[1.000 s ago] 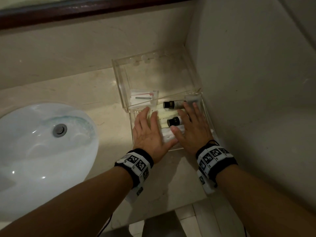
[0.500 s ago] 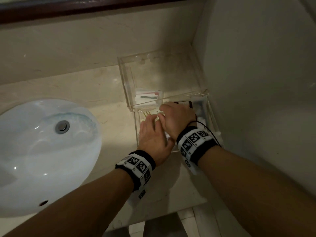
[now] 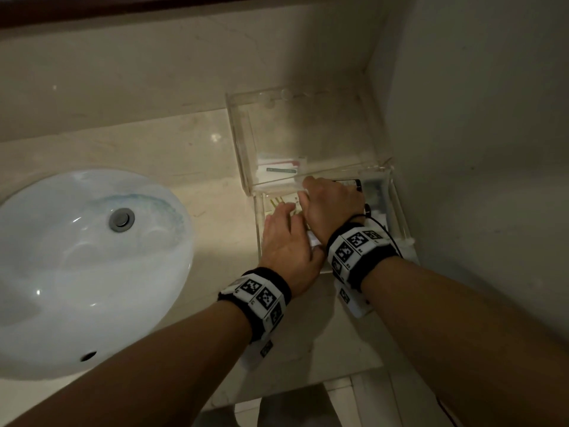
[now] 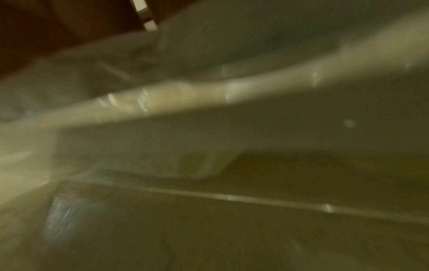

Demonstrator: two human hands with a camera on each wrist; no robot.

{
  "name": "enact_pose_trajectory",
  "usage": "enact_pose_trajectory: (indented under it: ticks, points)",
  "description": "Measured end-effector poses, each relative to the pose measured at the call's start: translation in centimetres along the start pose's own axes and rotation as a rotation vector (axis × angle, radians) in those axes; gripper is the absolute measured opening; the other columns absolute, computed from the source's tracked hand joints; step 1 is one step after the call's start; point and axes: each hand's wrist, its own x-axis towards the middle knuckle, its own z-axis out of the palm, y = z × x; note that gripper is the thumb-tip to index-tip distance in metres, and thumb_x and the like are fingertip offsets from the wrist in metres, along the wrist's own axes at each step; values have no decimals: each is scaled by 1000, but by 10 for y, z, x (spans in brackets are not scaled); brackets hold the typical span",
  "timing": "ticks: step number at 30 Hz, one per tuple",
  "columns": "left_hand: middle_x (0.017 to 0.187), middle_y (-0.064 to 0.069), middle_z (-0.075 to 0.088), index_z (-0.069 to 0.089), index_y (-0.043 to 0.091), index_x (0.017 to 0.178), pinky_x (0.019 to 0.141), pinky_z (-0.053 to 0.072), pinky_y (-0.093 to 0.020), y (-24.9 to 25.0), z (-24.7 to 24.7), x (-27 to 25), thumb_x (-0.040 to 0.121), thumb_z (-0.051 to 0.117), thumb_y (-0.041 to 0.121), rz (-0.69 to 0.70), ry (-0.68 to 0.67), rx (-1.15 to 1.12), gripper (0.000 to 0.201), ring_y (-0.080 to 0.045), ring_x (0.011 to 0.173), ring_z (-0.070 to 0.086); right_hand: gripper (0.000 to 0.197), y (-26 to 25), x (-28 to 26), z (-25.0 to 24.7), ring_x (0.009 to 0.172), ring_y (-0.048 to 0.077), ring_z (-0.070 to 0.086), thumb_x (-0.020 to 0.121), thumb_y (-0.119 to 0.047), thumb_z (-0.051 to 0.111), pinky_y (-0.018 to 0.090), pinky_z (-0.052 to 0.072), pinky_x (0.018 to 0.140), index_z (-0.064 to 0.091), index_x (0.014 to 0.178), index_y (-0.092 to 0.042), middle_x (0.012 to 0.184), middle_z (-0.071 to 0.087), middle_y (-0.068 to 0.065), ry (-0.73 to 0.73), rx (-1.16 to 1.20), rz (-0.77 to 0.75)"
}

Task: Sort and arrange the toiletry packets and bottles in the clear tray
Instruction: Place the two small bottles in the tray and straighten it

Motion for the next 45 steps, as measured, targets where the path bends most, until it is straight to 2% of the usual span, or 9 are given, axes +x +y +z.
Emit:
enact_pose_trajectory:
  ticks: [6,17,22,26,31,34,38,41,45]
  points:
    - [132,-26,48,56,-5,117,104,38,-45,1,-4,-2,78,65,31,-10,-2,-5,54,-39,119,46,17,1,-8,1,42,28,54,74,-5,69,26,28,46,57,64,-12,54,57,5,91,-11,-69]
    - [128,-25,46,50,3,128,95,40,-51,9,-5,-7,71,65,35,64,79,241,67,-40,117,40,9,37,-38,-7,63,29,58,78,-9,68,30,40,50,63,70,-7,85,63,10,77,97,-215]
    - [159,-10,24,32,15,150,114,20,-52,12,-7,0,83,48,52,75,-67,343,78,-34,146,14,8,41,-39,0,74,27,56,71,-1,69,32,46,63,69,75,-9,91,68,6,37,165,-261]
    - [163,-12,18,23,12,155,119,-5,-48,10,-7,4,92,30,59,113,-149,442,79,-30,152,2,4,44,-41,-2,75,29,58,76,-7,61,42,50,71,64,73,-8,80,67,8,25,244,-256]
    - [158,-24,22,22,1,153,122,1,-52,17,-11,0,91,18,68,39,-182,537,92,-38,148,13,42,63,-61,0,120,28,52,84,-39,60,46,44,99,64,114,-8,119,64,8,159,171,-34]
    - [161,-25,12,12,-1,155,122,5,-51,14,-9,2,86,10,78,14,-209,497,104,-36,150,8,70,70,-74,-2,145,24,21,89,-63,36,50,27,112,41,143,-18,153,35,2,2,23,99]
    - [163,-19,-15,-7,11,157,121,4,-54,3,-6,-1,64,17,100,118,-272,478,131,-35,151,-11,79,79,-81,5,148,17,-7,88,-73,12,49,13,118,4,154,-29,162,-2,-6,-188,-53,118]
    - [161,-16,-24,-14,20,156,119,1,-58,-3,-5,-1,54,24,104,169,-332,543,138,-37,149,-18,79,82,-81,9,148,15,-10,88,-73,12,47,11,119,-3,153,-30,162,-7,-8,-196,-58,119]
    - [163,-17,-16,-6,20,157,118,5,-60,-7,2,0,65,31,97,177,-299,572,126,-39,149,-14,78,80,-82,13,149,16,-6,91,-71,13,46,13,119,-1,154,-28,162,-3,-7,-141,-95,122]
